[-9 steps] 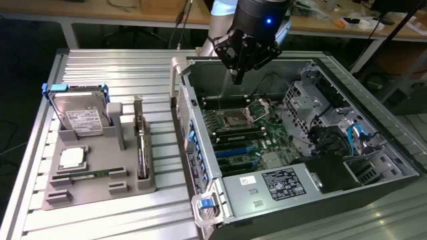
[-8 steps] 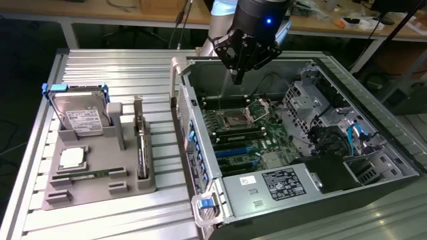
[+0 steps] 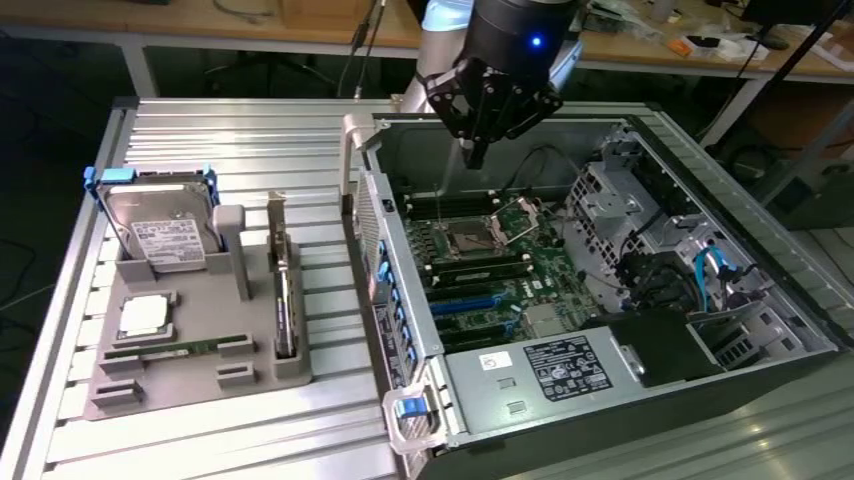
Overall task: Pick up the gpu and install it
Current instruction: 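Reach for the gpu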
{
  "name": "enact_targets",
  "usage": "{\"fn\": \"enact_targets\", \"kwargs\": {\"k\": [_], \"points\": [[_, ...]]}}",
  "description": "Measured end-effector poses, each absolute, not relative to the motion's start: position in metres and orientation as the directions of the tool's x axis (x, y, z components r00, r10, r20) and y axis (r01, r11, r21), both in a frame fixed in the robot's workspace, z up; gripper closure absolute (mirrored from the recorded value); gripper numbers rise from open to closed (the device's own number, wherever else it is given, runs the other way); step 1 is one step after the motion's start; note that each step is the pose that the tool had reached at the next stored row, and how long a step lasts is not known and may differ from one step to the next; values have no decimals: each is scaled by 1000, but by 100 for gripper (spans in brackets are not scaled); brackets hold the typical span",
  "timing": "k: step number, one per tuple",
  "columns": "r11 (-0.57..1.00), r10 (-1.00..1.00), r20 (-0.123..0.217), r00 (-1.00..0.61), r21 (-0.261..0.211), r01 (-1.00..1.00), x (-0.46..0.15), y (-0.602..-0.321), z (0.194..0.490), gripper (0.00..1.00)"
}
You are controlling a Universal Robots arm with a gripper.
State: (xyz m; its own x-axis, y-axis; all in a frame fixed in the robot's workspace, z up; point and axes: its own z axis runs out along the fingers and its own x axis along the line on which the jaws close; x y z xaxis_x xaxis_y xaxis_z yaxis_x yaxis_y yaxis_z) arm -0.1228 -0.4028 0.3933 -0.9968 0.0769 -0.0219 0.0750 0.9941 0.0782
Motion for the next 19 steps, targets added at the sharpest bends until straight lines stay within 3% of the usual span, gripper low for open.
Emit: {"fn": "enact_targets", "kwargs": {"k": [19], "points": [[994, 77, -22, -997, 78, 75, -131, -394, 391, 89]]}}
